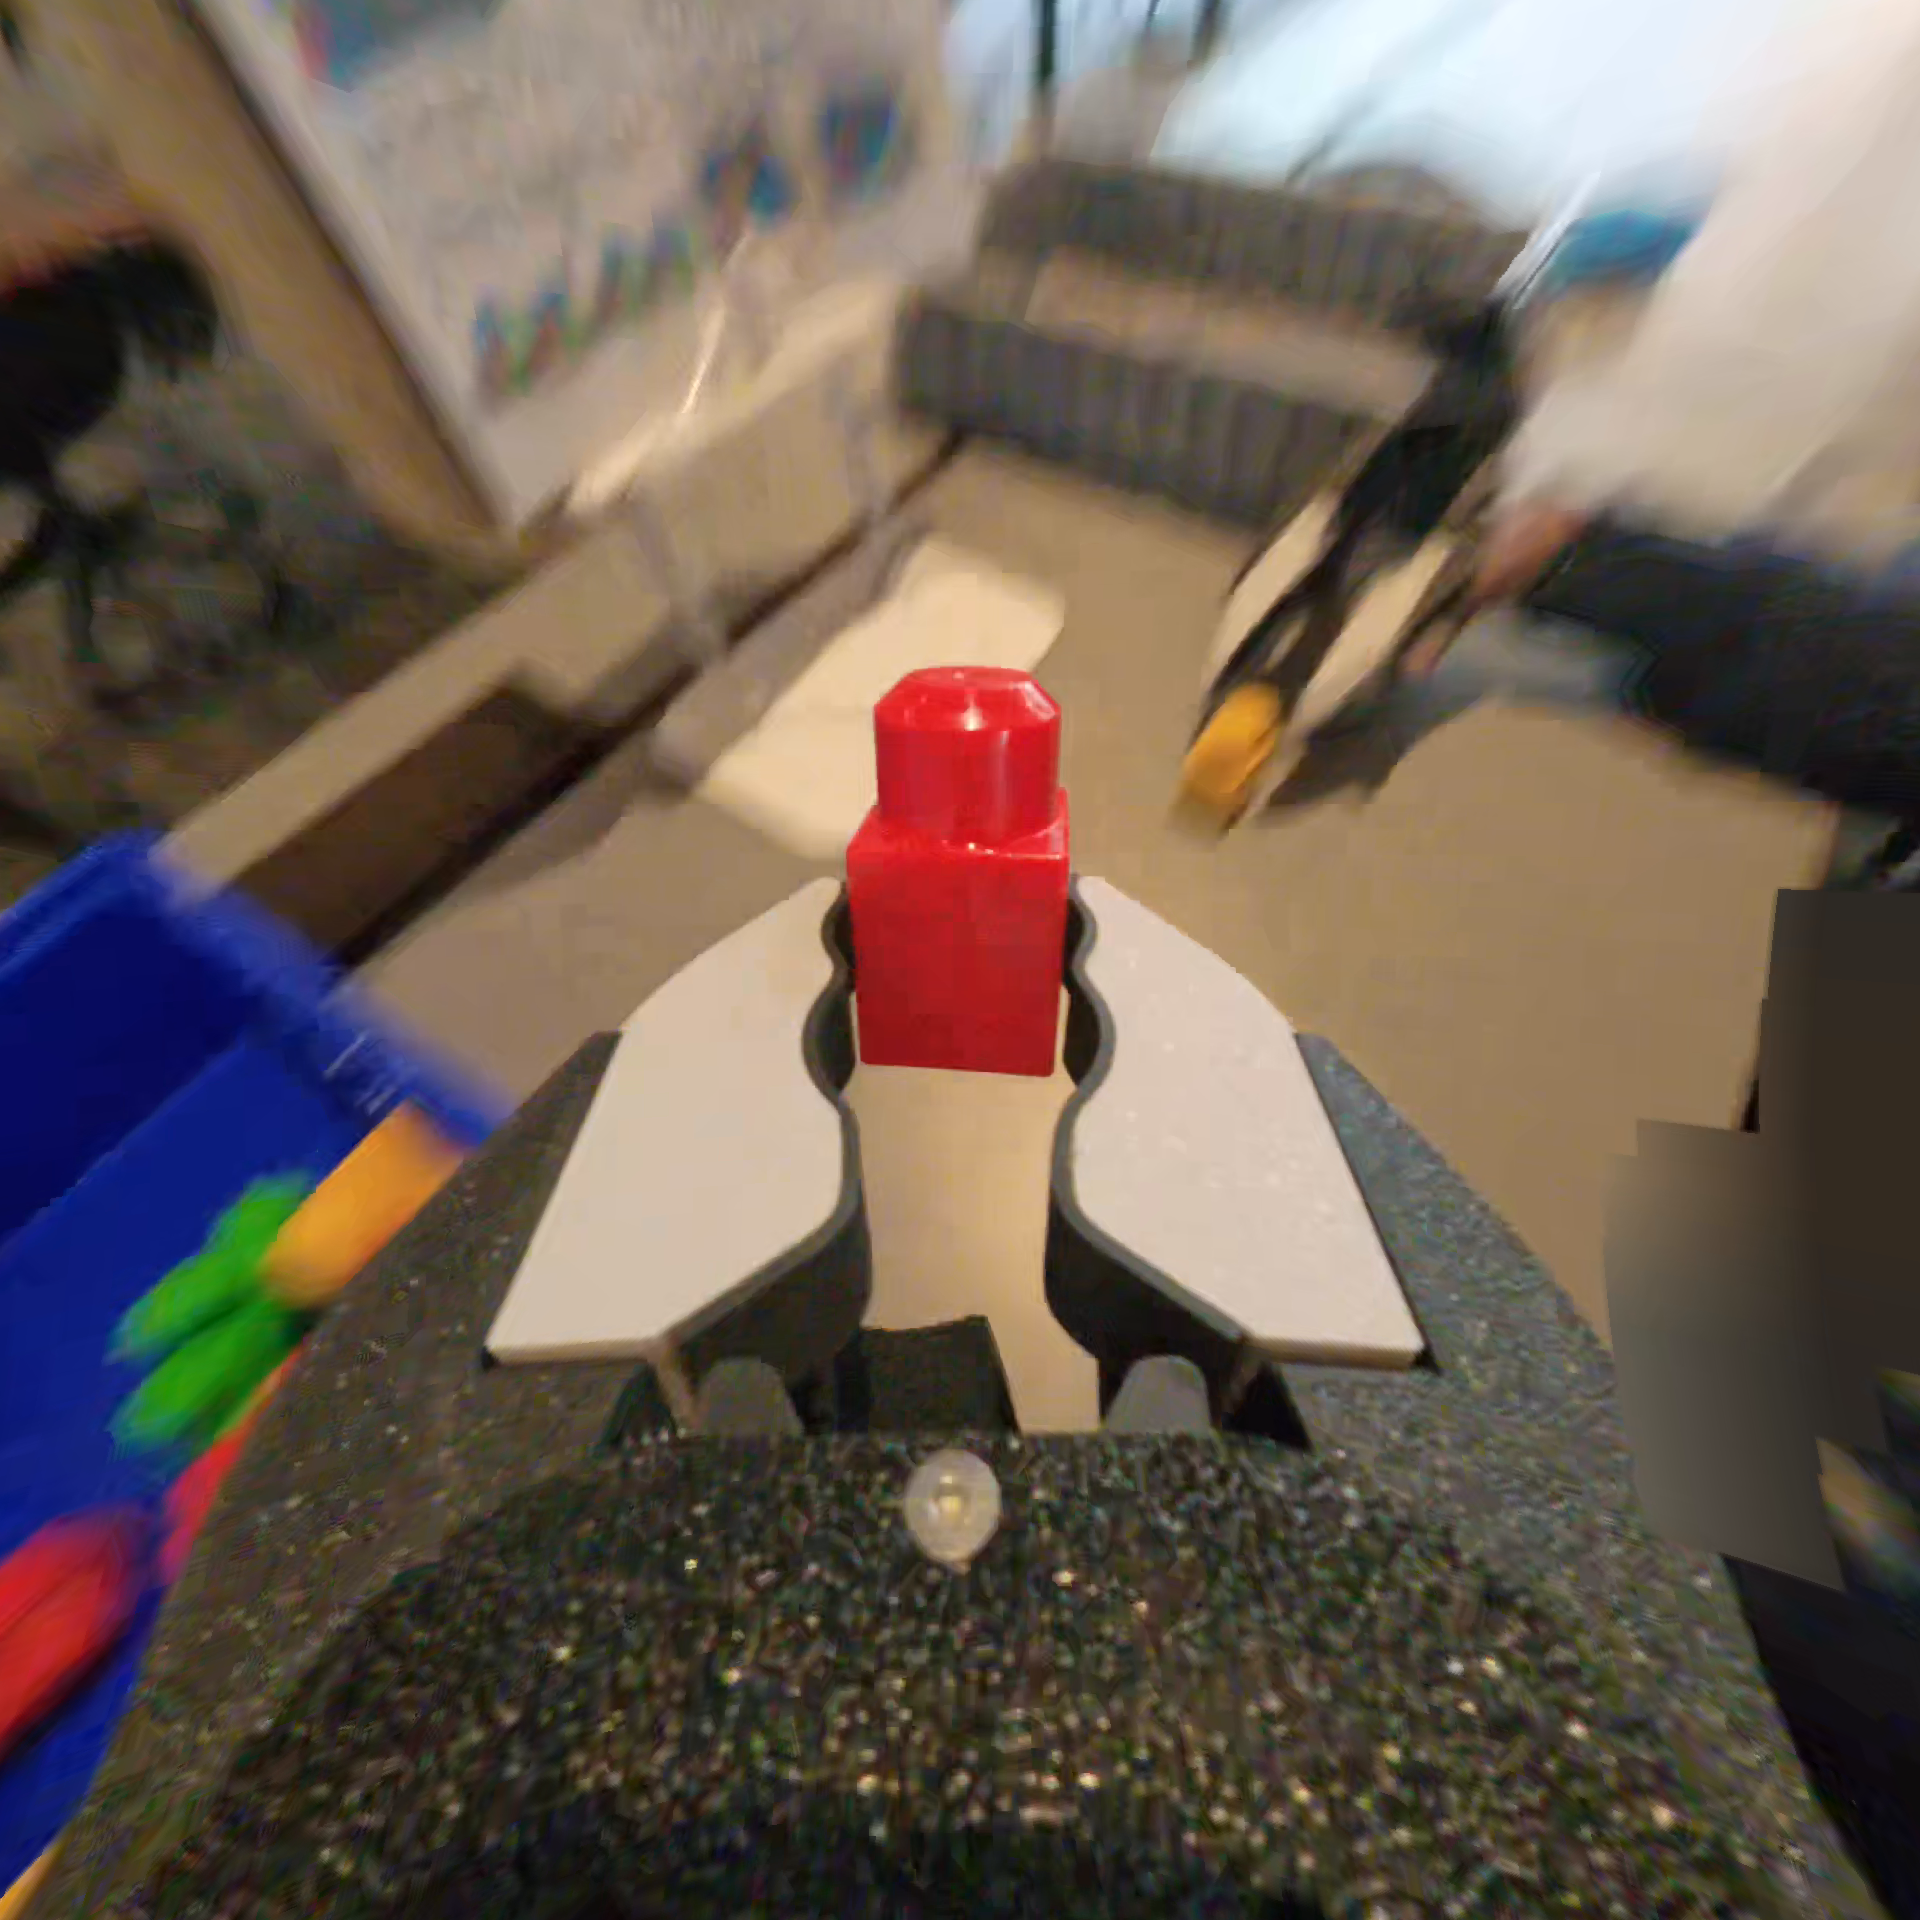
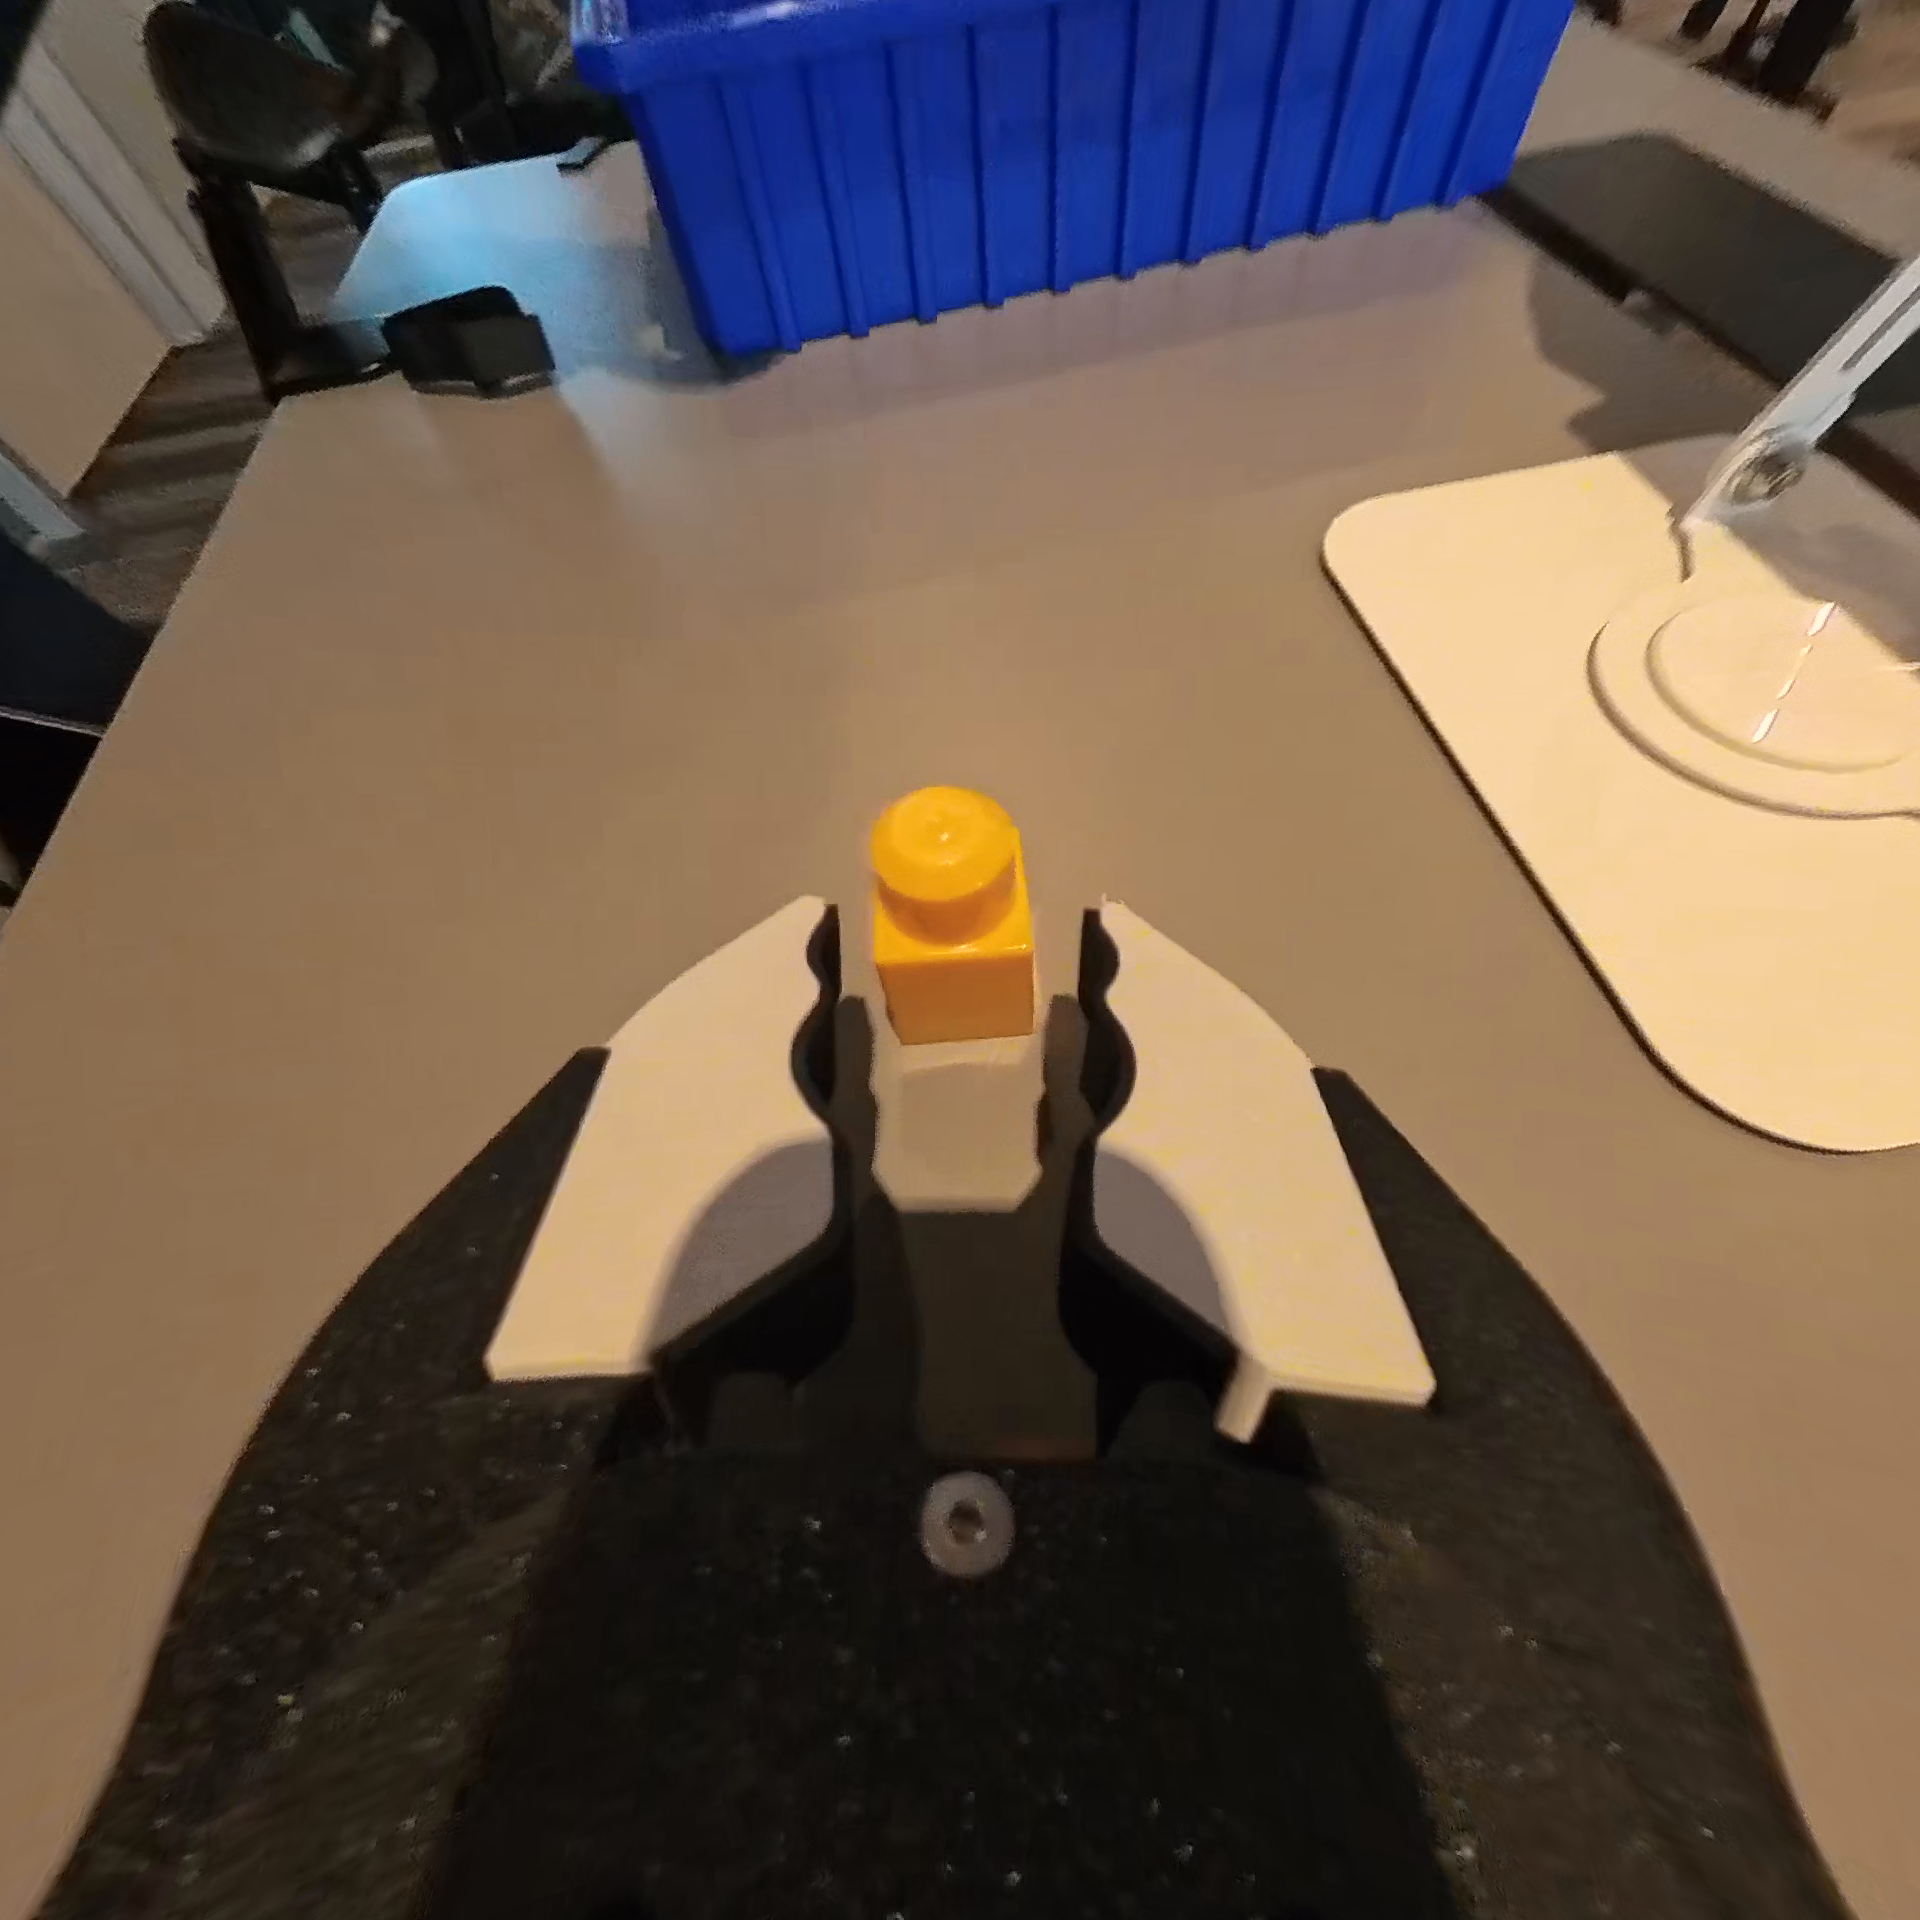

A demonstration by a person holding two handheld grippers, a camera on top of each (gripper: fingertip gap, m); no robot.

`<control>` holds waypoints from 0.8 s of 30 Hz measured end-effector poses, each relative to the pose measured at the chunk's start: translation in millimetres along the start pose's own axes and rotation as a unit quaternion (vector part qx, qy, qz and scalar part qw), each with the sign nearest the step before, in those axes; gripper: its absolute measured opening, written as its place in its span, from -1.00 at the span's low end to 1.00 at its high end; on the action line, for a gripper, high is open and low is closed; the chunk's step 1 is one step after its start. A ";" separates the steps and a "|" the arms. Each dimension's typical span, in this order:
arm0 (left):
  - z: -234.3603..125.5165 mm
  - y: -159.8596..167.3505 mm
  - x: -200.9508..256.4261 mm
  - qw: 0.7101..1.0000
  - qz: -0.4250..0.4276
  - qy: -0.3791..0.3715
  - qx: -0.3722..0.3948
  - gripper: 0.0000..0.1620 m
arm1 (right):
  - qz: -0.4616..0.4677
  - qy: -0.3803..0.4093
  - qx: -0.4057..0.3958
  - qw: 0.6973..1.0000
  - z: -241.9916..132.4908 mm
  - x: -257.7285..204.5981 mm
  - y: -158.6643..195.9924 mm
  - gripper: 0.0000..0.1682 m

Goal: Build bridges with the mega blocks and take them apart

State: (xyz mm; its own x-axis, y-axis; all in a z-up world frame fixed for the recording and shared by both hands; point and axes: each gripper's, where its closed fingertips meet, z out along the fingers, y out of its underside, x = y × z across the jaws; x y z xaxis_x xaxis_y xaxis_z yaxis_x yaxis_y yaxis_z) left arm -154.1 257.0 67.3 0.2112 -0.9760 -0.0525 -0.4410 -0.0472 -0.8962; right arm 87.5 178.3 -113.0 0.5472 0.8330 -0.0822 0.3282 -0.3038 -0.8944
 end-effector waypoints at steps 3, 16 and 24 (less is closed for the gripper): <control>46.4 -36.2 66.7 0.986 -0.024 0.055 0.157 -0.56 | -0.022 0.007 0.035 0.999 -4.3 -4.2 -16.6 -0.43; 231.4 60.3 123.1 0.973 0.083 0.199 0.077 -0.55 | -0.054 -0.033 0.132 0.989 -12.6 -28.9 -52.0 -0.37; 229.1 62.9 133.9 0.965 0.093 0.229 0.083 -0.55 | -0.096 -0.015 0.099 0.990 24.2 -39.1 -46.9 -0.49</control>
State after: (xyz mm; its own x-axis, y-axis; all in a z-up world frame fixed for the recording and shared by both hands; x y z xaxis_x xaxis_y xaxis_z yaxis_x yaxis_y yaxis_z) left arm 46.2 172.0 -97.1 -0.2836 -0.9575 -0.0525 -0.2806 0.1352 -0.9503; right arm 32.0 171.2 -78.4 0.4653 0.8808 0.0880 0.2648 -0.0436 -0.9633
